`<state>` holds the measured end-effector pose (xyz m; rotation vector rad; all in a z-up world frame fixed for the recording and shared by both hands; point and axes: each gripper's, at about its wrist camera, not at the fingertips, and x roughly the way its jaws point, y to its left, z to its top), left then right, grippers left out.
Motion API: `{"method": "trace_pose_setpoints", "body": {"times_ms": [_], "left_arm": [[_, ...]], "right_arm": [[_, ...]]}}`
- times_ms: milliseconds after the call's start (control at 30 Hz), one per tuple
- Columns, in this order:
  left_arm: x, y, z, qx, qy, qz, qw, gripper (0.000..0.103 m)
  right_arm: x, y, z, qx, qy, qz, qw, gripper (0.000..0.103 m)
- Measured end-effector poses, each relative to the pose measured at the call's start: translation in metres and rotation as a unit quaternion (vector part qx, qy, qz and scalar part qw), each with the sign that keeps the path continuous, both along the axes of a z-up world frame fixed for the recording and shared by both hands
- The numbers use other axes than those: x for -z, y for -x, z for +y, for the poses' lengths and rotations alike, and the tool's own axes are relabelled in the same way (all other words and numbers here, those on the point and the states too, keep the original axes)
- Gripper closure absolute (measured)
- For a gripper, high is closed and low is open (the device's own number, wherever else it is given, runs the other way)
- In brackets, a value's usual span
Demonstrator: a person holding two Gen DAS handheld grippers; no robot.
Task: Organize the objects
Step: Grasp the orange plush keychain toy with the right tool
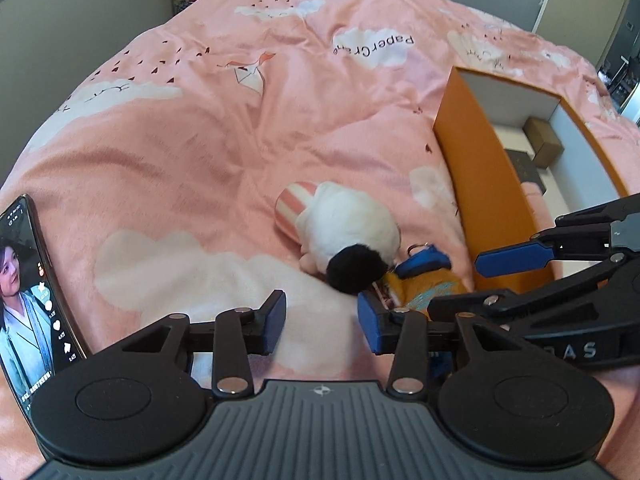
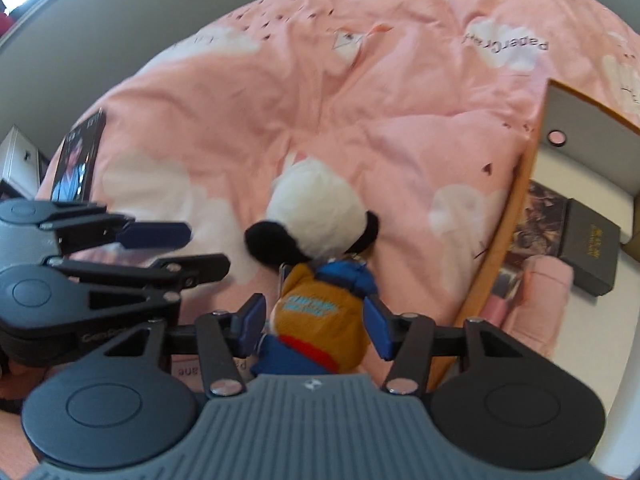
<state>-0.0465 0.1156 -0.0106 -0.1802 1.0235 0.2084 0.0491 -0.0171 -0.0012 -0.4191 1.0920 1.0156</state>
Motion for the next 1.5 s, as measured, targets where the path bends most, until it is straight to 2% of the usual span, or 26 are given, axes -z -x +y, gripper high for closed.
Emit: {"method": "trace_pose_setpoints", "body": {"times_ms": [167, 400, 767, 867, 900, 933, 1133, 1400, 1500], "left_arm": [[0.006, 0.0, -0.002, 0.004, -0.015, 0.011, 0.9998, 0.062], [0.011, 0.0, 0.001, -0.003, -0.012, 0.015, 0.9998, 0.064], [0.014, -0.002, 0.004, -0.01, -0.006, 0.019, 0.9998, 0.064], [0.014, -0.002, 0.003, -0.007, -0.006, 0.019, 0.9998, 0.06], [0.014, -0.002, 0.002, -0.005, -0.008, 0.019, 0.9998, 0.059], [0.014, -0.002, 0.002, -0.004, -0.009, 0.018, 0.9998, 0.058], [0.014, -0.002, 0.0, -0.003, -0.011, 0.017, 0.9998, 0.058], [0.013, -0.004, -0.005, 0.005, -0.021, 0.018, 0.9996, 0.058], [0.012, -0.004, -0.007, 0.009, -0.023, 0.018, 0.9995, 0.058]], "right_arm": [[0.015, 0.004, 0.009, -0.002, 0.037, 0.009, 0.999, 0.047], [0.023, 0.0, 0.013, -0.002, 0.045, 0.024, 0.999, 0.046], [0.024, 0.004, 0.014, -0.012, 0.059, 0.017, 0.998, 0.042], [0.023, 0.009, 0.016, -0.025, 0.066, 0.011, 0.997, 0.034], [0.022, 0.012, 0.017, -0.028, 0.072, 0.001, 0.997, 0.023], [0.023, 0.014, 0.017, -0.029, 0.079, -0.008, 0.996, 0.018], [0.029, 0.012, 0.02, -0.033, 0.083, 0.001, 0.996, 0.019], [0.037, 0.018, 0.029, -0.052, 0.108, -0.031, 0.992, 0.015], [0.038, 0.018, 0.027, -0.05, 0.109, -0.039, 0.992, 0.023]]}}
